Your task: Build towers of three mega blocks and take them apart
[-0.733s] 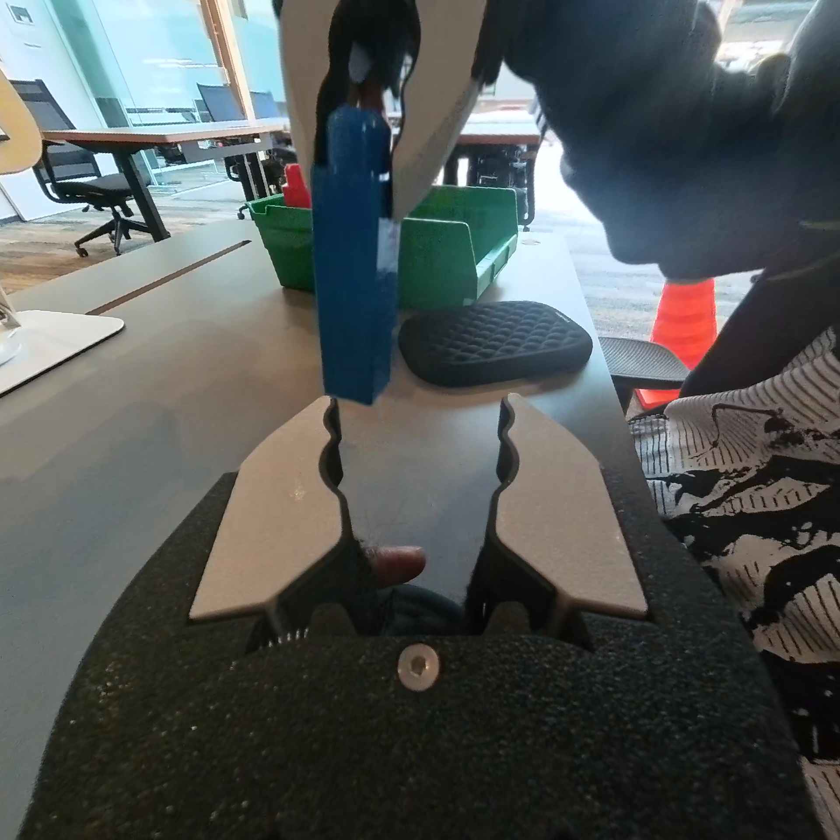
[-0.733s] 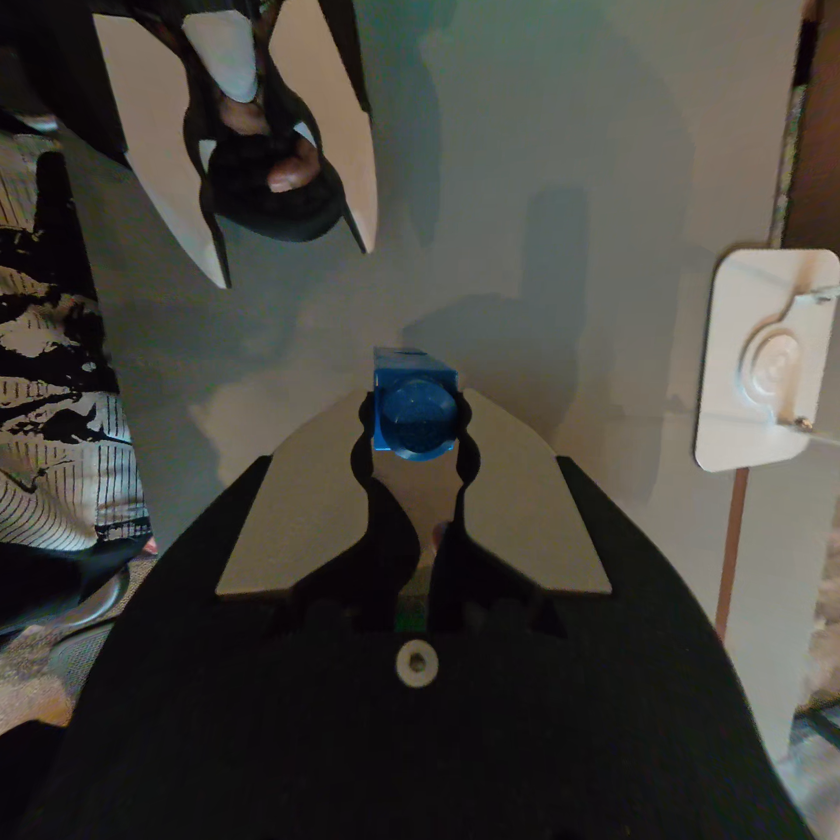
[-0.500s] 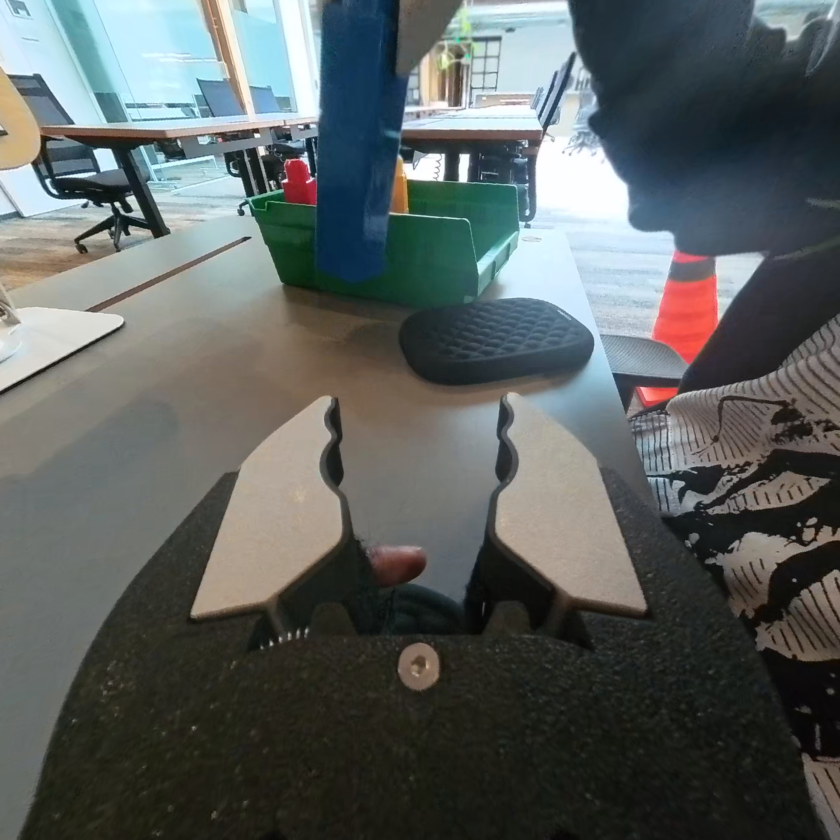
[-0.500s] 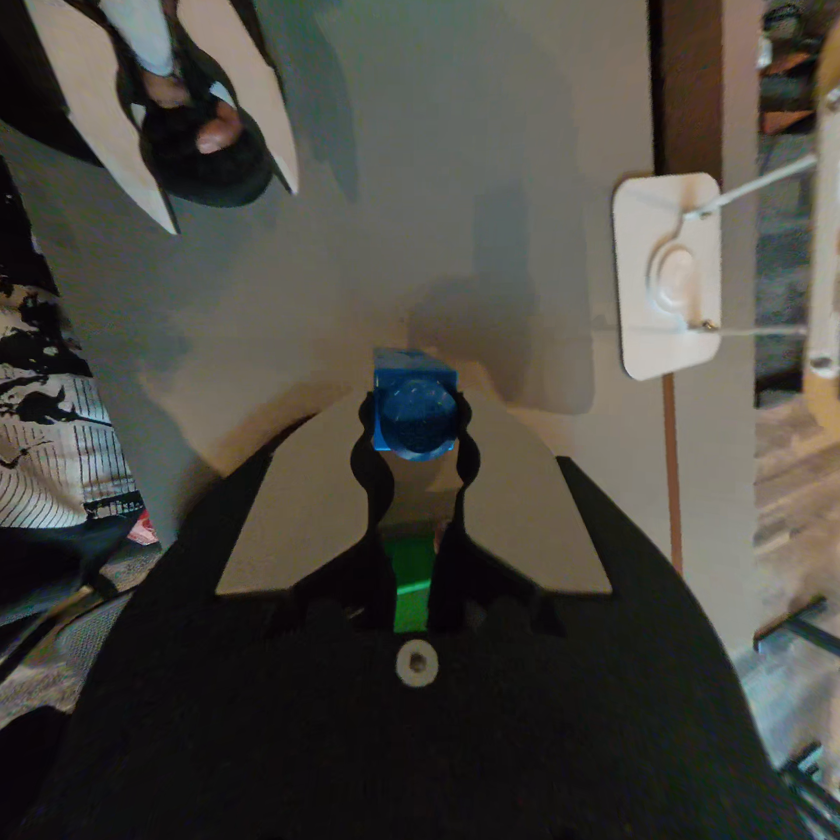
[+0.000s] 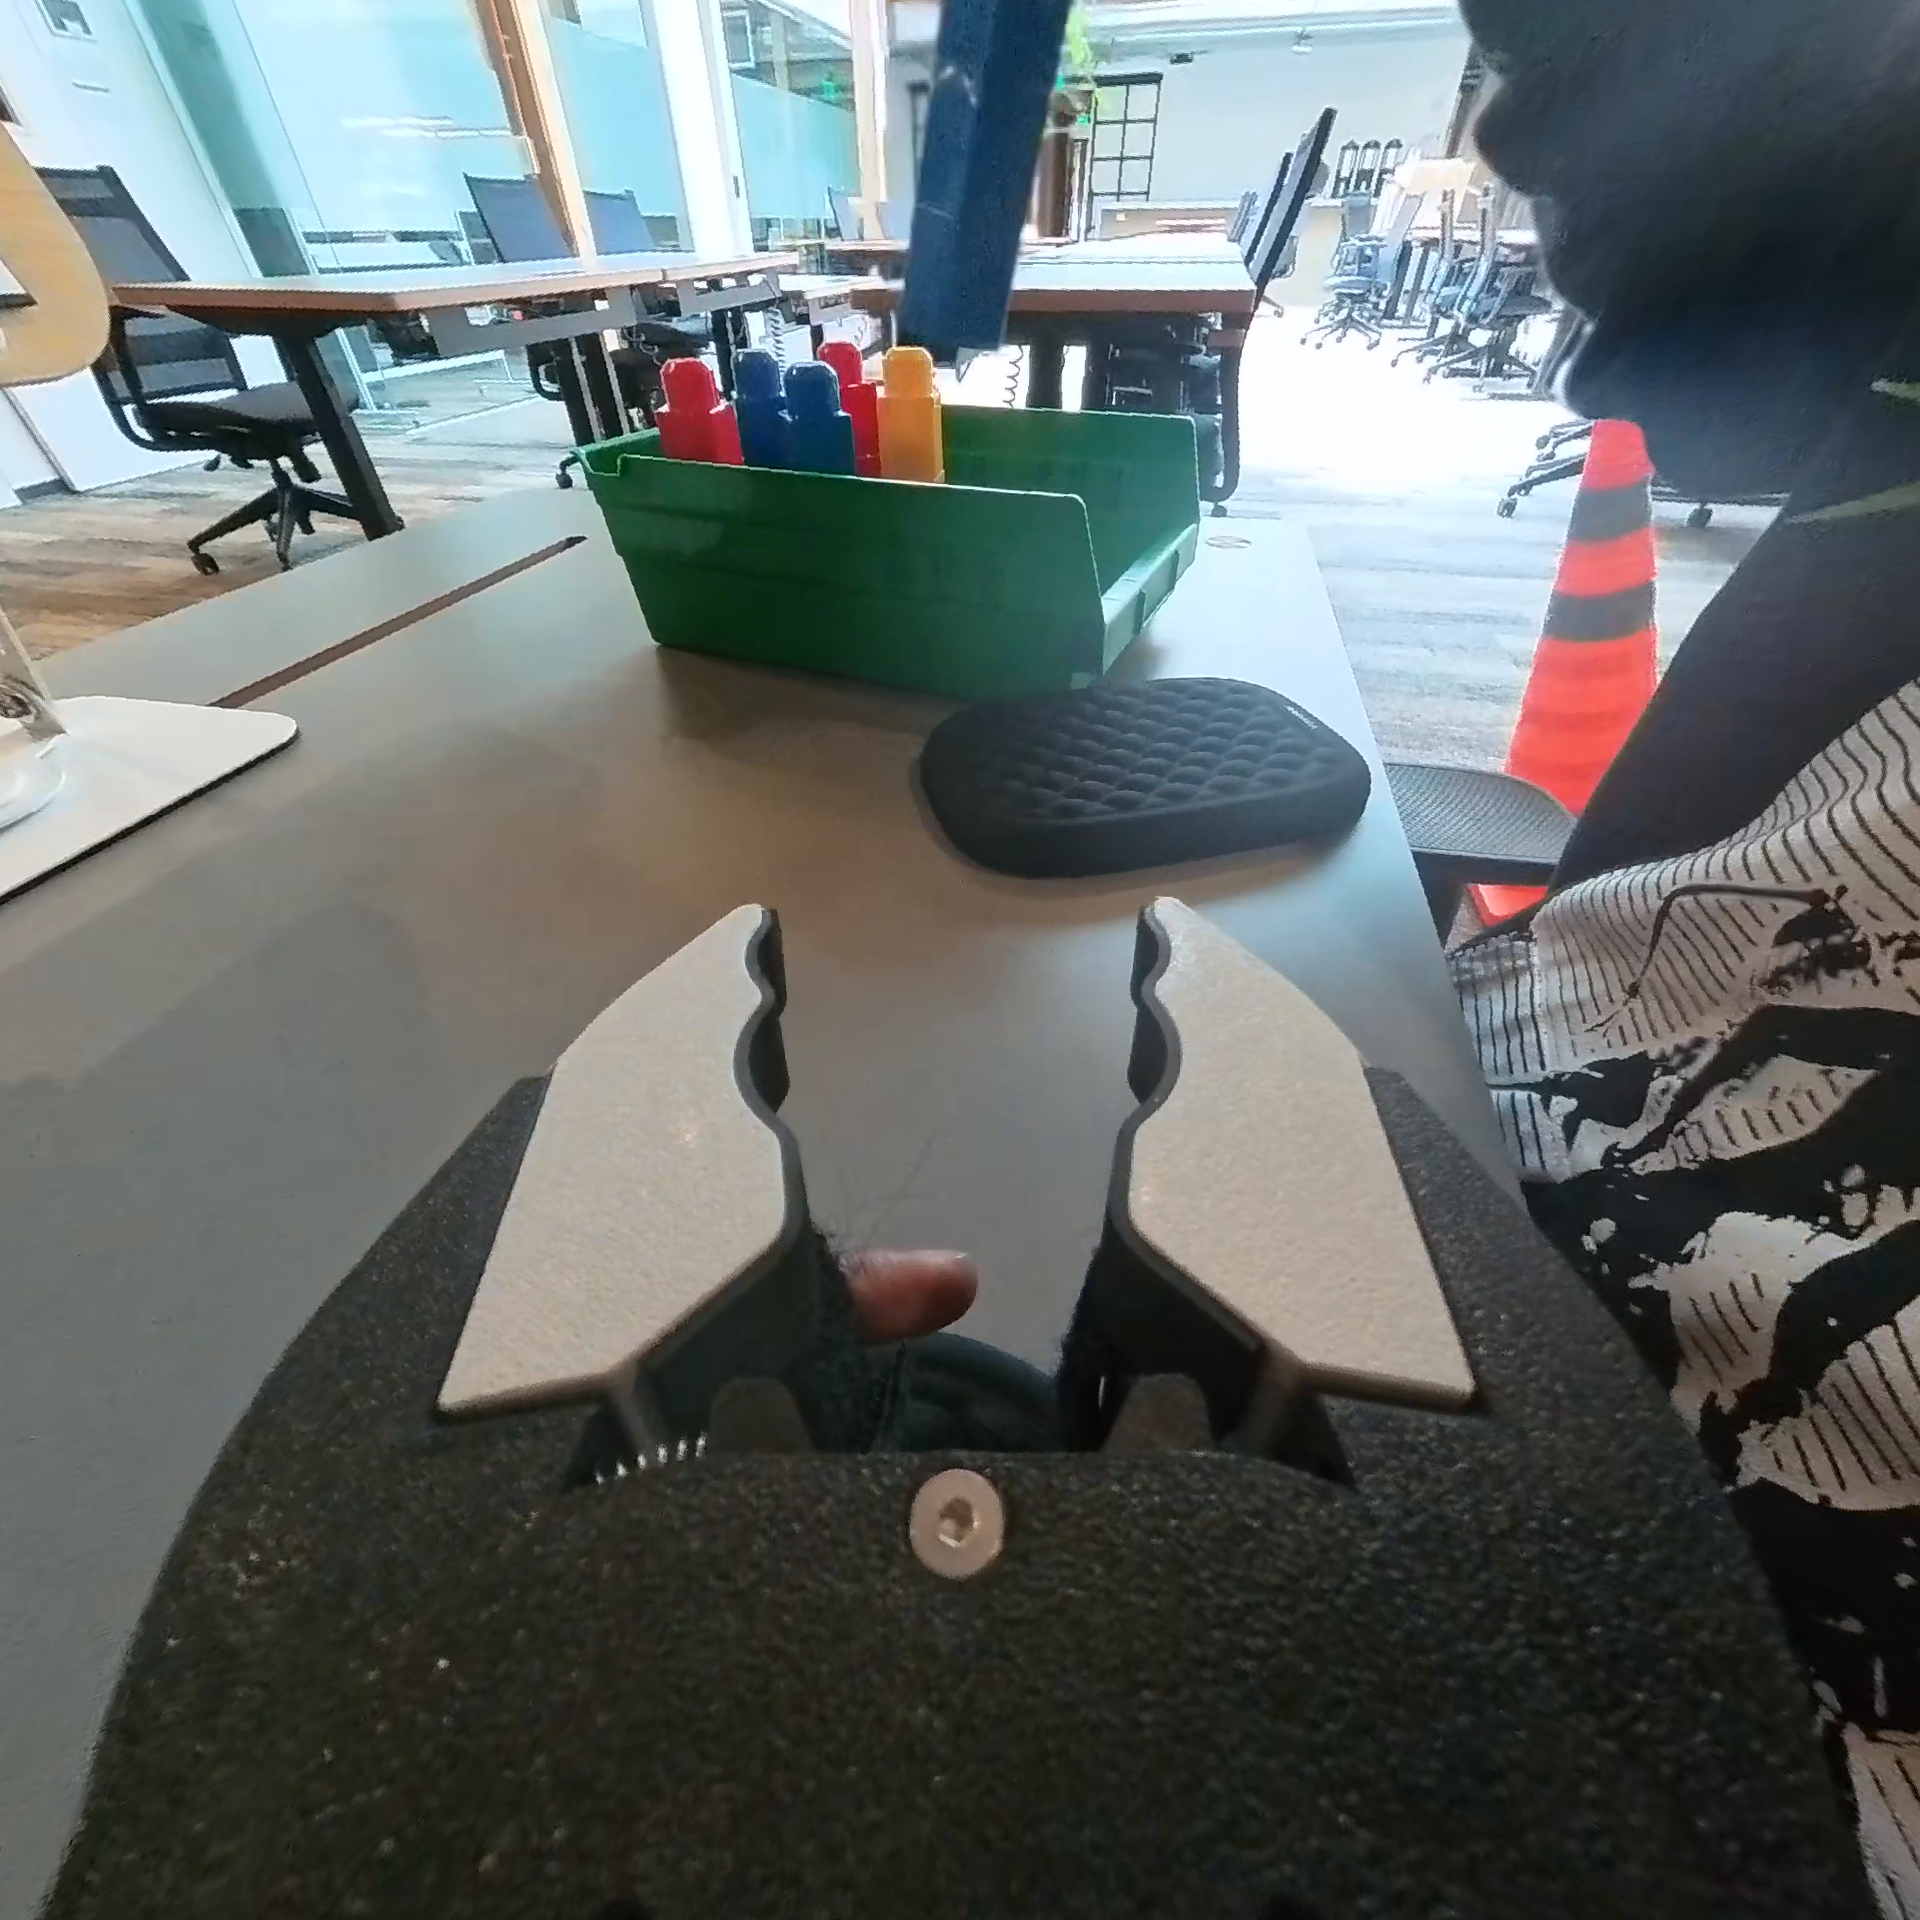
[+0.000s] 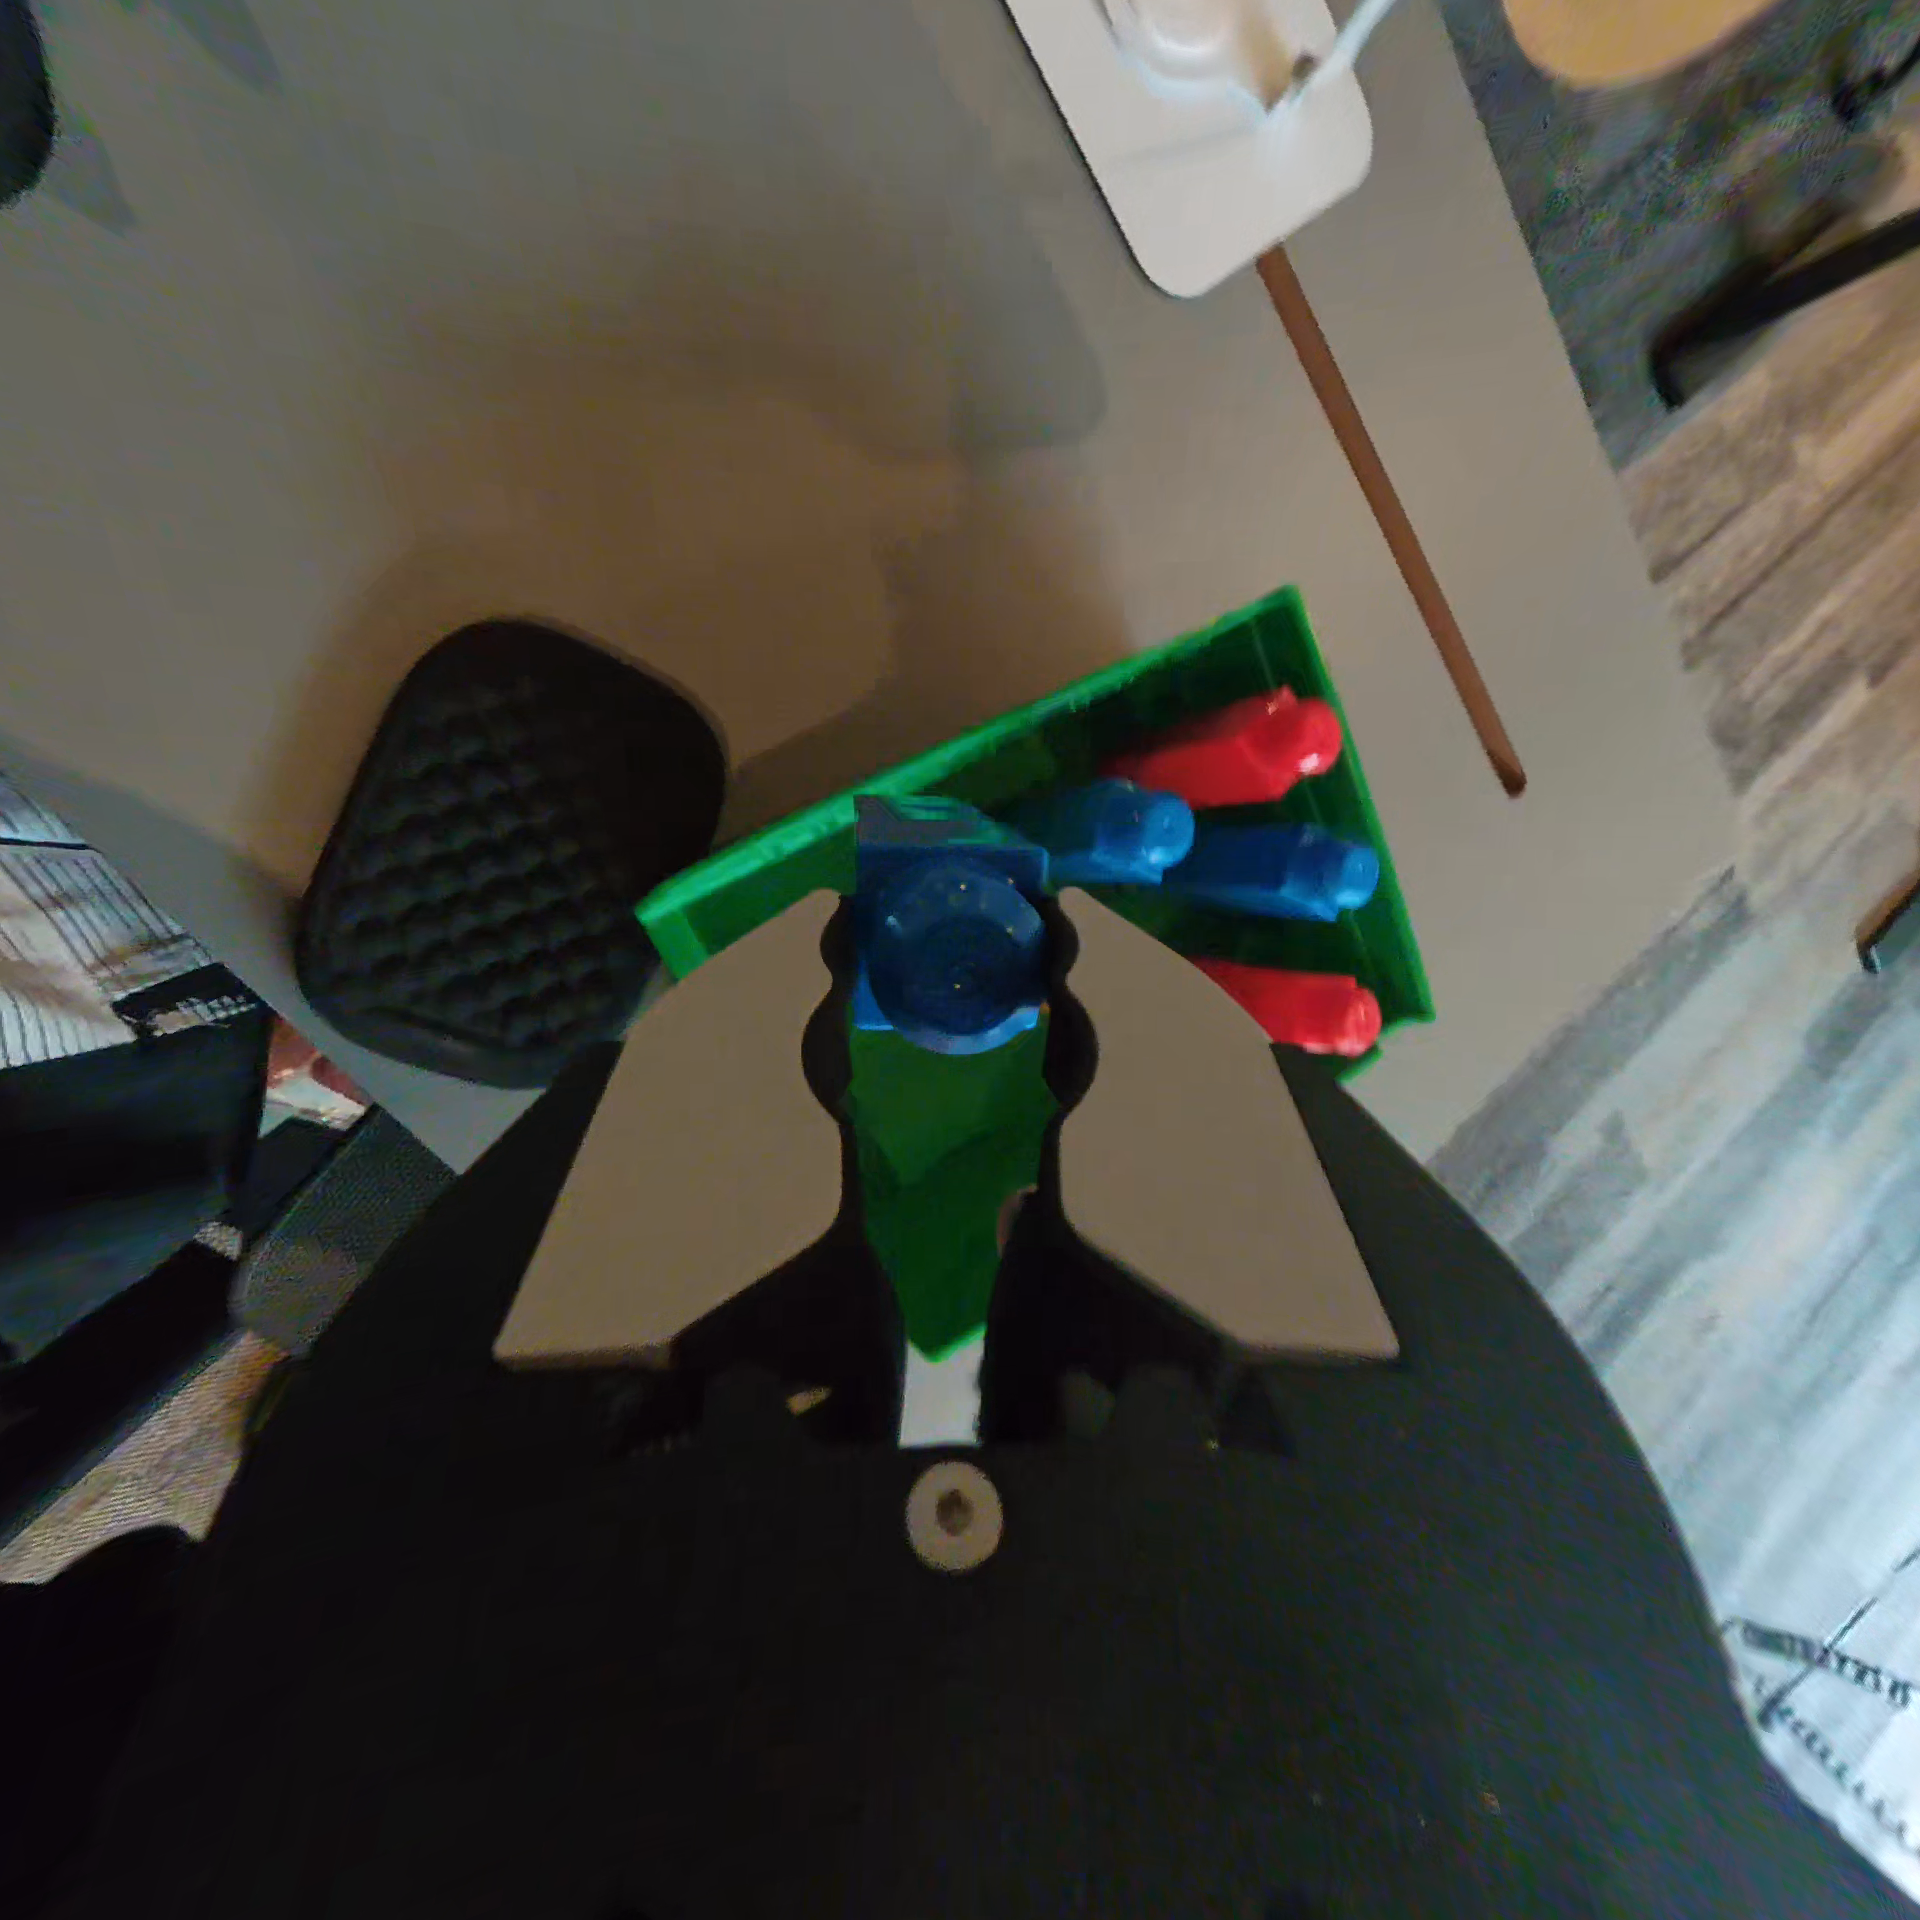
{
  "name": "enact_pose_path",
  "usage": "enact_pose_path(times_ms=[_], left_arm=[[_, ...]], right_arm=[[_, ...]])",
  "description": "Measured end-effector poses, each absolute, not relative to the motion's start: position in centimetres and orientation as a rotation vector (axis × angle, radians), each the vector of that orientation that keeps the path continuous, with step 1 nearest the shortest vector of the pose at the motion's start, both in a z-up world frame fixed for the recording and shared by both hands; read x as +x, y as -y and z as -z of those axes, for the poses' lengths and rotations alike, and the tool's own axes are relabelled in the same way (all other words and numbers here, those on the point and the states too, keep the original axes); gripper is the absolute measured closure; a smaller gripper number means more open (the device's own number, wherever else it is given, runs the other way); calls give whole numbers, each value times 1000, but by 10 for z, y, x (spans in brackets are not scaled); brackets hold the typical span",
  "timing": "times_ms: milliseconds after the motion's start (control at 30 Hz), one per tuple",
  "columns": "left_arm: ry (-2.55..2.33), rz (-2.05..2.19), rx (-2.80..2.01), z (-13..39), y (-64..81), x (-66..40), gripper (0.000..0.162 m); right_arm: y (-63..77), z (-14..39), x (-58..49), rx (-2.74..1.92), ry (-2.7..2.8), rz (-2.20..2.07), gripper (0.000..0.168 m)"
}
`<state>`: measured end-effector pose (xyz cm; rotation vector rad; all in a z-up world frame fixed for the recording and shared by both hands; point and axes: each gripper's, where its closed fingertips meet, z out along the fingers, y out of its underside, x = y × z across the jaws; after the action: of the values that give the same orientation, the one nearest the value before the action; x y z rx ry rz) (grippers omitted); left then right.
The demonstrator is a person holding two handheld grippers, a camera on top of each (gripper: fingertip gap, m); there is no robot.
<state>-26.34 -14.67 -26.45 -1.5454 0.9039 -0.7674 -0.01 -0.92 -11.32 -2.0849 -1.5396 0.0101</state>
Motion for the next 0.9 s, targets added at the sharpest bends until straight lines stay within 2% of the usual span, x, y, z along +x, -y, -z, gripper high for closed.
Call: enact_pose_path(times_ms=[33, 567, 900], left_arm=[[-902, 769, -1546, 264, 146, -264, 98], [-880, 778, -1554, 264, 144, -265, 98], [-877, 786, -1560, 264, 144, -265, 98]], right_arm=[[8, 115, 10, -2110, 1518, 5, 135], [-37, 218, 108, -2463, 1343, 38, 135], [-79, 249, 121, -2500, 1246, 52, 134]])
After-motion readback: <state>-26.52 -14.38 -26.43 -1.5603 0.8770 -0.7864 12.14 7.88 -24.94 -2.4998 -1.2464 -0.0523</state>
